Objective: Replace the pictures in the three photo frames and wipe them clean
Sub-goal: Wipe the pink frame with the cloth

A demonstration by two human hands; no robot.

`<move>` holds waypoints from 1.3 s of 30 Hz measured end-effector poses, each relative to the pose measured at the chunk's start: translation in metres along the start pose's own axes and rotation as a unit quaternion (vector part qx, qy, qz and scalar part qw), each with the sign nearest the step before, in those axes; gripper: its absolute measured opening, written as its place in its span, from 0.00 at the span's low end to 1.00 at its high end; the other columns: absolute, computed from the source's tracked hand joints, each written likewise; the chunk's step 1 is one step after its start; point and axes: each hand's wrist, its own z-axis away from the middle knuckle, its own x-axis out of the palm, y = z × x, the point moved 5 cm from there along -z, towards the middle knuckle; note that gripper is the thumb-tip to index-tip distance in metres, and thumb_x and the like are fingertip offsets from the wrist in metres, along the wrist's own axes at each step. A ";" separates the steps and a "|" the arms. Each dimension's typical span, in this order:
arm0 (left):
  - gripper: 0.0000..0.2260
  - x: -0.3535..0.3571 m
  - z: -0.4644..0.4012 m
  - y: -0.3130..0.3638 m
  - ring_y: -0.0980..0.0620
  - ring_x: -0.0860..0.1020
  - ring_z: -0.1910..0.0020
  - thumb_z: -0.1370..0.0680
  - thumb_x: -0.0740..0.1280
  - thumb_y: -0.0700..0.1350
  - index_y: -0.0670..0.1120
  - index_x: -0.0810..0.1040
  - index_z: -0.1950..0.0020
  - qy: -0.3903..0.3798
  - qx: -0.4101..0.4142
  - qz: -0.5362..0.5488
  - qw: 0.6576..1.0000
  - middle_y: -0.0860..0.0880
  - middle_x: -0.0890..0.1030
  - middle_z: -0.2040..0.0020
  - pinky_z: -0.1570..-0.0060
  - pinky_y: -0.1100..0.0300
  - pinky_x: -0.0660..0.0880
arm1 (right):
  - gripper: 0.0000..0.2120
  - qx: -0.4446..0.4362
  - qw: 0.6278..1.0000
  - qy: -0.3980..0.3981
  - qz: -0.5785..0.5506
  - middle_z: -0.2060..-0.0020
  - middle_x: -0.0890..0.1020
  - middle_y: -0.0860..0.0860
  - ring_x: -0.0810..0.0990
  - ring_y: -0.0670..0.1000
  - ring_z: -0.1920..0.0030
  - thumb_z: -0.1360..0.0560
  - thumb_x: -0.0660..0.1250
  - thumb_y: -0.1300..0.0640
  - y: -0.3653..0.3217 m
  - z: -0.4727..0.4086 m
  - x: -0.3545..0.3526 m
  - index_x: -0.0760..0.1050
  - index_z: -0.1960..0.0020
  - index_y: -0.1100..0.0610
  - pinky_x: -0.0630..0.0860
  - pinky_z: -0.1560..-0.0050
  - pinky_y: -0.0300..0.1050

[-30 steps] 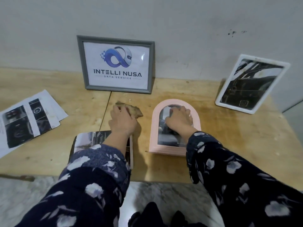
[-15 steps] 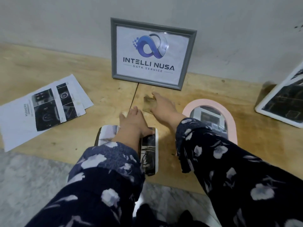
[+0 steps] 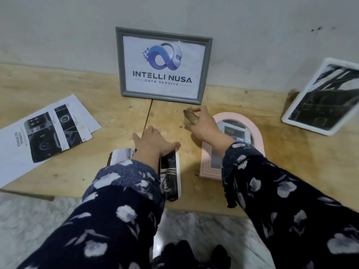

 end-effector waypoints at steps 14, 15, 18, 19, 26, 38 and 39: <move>0.50 0.093 0.104 0.104 0.49 0.52 0.22 0.32 0.49 0.76 0.40 0.55 0.23 0.186 0.171 0.141 0.957 0.44 0.57 0.22 0.26 0.51 0.43 | 0.21 0.160 0.963 0.092 -0.195 0.56 0.79 0.51 0.77 0.50 0.65 0.23 0.66 0.51 0.065 0.023 -0.085 0.63 0.34 0.51 0.71 0.73 0.36; 0.50 0.094 0.104 0.104 0.49 0.51 0.22 0.32 0.50 0.76 0.40 0.54 0.22 0.189 0.167 0.134 0.958 0.45 0.56 0.22 0.26 0.52 0.43 | 0.23 0.130 0.975 0.109 -0.144 0.51 0.79 0.51 0.78 0.51 0.59 0.25 0.68 0.53 0.065 0.019 -0.091 0.64 0.32 0.52 0.74 0.66 0.37; 0.49 0.094 0.100 0.103 0.51 0.49 0.22 0.31 0.53 0.75 0.42 0.51 0.22 0.196 0.150 0.130 0.960 0.47 0.54 0.21 0.25 0.53 0.42 | 0.24 0.067 0.987 0.144 -0.009 0.44 0.79 0.50 0.79 0.53 0.47 0.27 0.70 0.57 0.064 0.003 -0.098 0.68 0.32 0.50 0.76 0.49 0.43; 0.49 0.093 0.100 0.104 0.52 0.48 0.22 0.31 0.54 0.75 0.42 0.50 0.21 0.194 0.147 0.129 0.961 0.47 0.53 0.21 0.25 0.53 0.41 | 0.24 0.052 0.987 0.149 0.030 0.45 0.80 0.50 0.79 0.54 0.48 0.27 0.70 0.56 0.062 -0.003 -0.098 0.69 0.33 0.49 0.77 0.49 0.45; 0.46 0.100 0.091 0.109 0.54 0.43 0.22 0.30 0.54 0.73 0.45 0.49 0.21 0.194 0.150 0.114 0.963 0.51 0.51 0.21 0.24 0.50 0.39 | 0.23 -0.051 0.956 0.169 0.235 0.46 0.78 0.57 0.78 0.59 0.50 0.26 0.60 0.64 0.057 -0.045 -0.087 0.70 0.33 0.48 0.75 0.51 0.48; 0.52 0.097 0.092 0.108 0.51 0.41 0.22 0.31 0.60 0.73 0.43 0.42 0.21 0.188 0.118 0.109 0.969 0.46 0.41 0.21 0.26 0.46 0.37 | 0.25 -0.157 0.958 0.051 0.236 0.46 0.83 0.56 0.79 0.60 0.44 0.29 0.58 0.68 0.066 0.008 -0.027 0.77 0.38 0.50 0.75 0.46 0.48; 0.52 0.096 0.093 0.107 0.51 0.40 0.22 0.31 0.60 0.73 0.42 0.40 0.22 0.190 0.113 0.109 0.969 0.46 0.40 0.21 0.27 0.45 0.35 | 0.24 -0.163 0.958 0.042 0.231 0.46 0.83 0.56 0.78 0.59 0.44 0.29 0.58 0.68 0.067 0.016 -0.025 0.77 0.38 0.50 0.75 0.46 0.48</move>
